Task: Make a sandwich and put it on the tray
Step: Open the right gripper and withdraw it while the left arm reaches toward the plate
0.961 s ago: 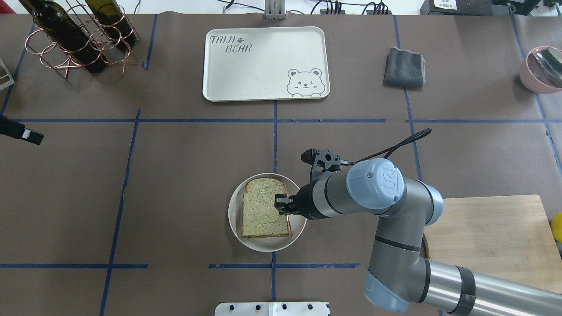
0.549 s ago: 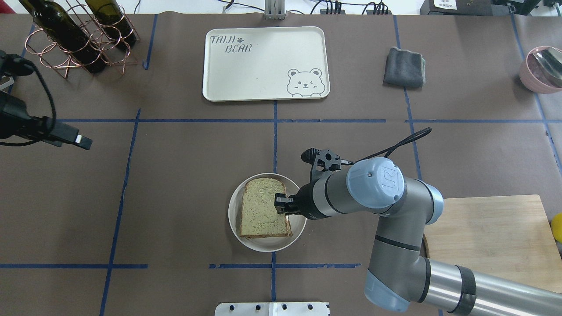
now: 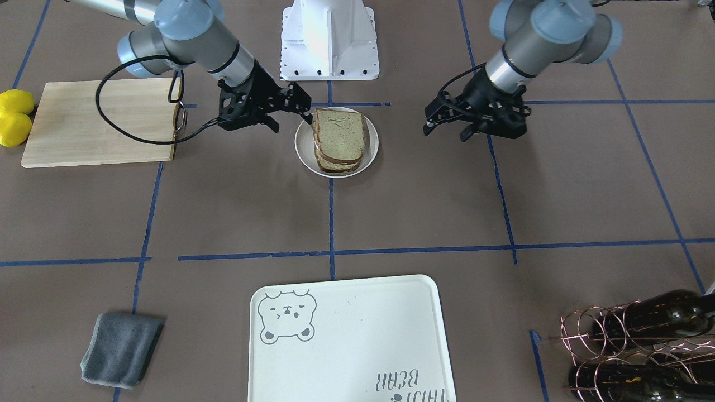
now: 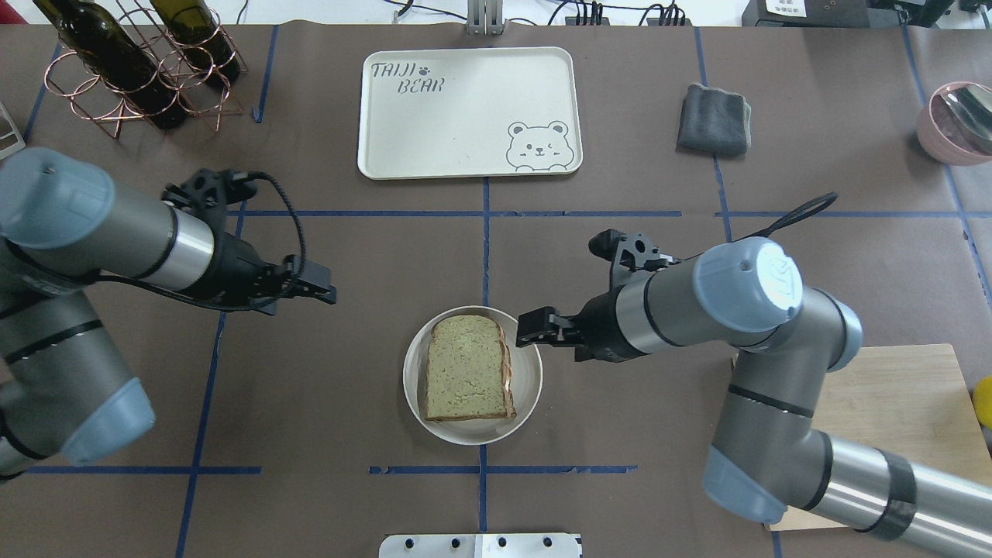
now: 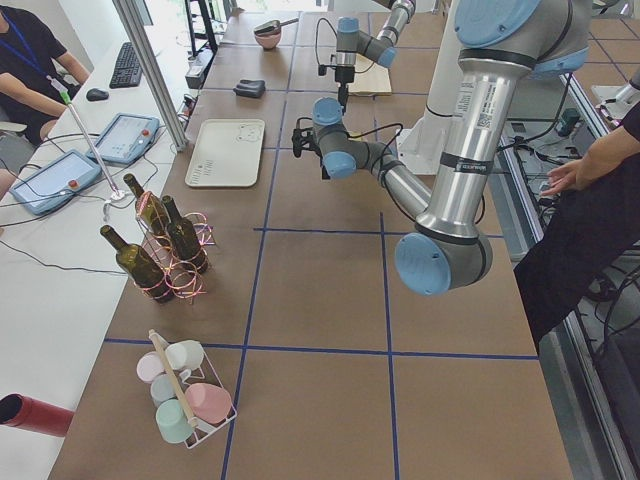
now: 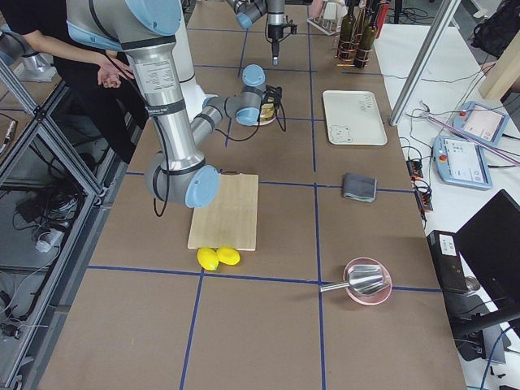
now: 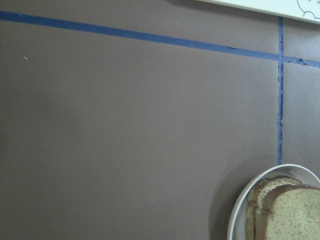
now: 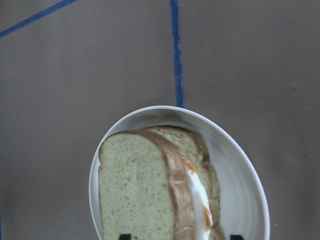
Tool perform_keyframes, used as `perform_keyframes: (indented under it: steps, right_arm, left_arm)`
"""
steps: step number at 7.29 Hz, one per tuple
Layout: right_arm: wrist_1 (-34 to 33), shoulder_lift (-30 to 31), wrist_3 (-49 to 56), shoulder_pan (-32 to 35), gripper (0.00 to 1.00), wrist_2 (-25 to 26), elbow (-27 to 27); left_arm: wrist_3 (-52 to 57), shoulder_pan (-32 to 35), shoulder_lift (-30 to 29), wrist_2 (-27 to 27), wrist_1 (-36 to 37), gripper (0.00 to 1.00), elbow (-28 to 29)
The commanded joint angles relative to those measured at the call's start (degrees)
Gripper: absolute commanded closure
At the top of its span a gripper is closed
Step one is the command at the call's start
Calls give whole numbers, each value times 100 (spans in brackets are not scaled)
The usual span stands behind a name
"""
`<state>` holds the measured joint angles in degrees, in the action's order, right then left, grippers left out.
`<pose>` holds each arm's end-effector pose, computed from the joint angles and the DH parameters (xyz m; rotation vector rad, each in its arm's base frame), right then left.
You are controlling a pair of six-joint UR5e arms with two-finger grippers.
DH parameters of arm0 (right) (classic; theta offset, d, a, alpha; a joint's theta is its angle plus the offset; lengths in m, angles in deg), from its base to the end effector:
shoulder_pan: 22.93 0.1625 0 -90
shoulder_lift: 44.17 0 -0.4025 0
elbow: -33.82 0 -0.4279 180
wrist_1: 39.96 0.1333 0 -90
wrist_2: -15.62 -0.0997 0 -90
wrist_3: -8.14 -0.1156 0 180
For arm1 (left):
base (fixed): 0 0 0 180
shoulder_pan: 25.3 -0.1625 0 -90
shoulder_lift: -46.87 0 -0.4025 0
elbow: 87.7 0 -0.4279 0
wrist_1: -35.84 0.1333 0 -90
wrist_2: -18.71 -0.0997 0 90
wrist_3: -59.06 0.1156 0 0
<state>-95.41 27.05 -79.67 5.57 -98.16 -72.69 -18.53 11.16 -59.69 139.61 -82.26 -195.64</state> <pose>-0.4969 -0.3684 0.2392 -0.0314 -1.2508 0.1449 0.4397 -0.4168 0.2631 -0.0002 1.1652 -0.0767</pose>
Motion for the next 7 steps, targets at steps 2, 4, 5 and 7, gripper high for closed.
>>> perform_keyframes:
  steps: [2, 4, 5, 7]
  right_arm:
    - [78, 1128, 97, 708, 0, -232, -353]
    - [87, 1227, 106, 796, 0, -250, -353]
    - [87, 1367, 185, 884, 0, -259, -353]
    - [87, 1412, 369, 1068, 0, -494, -327]
  left_arm:
    - [-580, -771, -488, -698, 32, 21, 510]
    - [-669, -1000, -576, -690, 15, 39, 616]
    - [-660, -1044, -593, -690, 6, 39, 617]
    - [-660, -1360, -672, -698, 6, 45, 713]
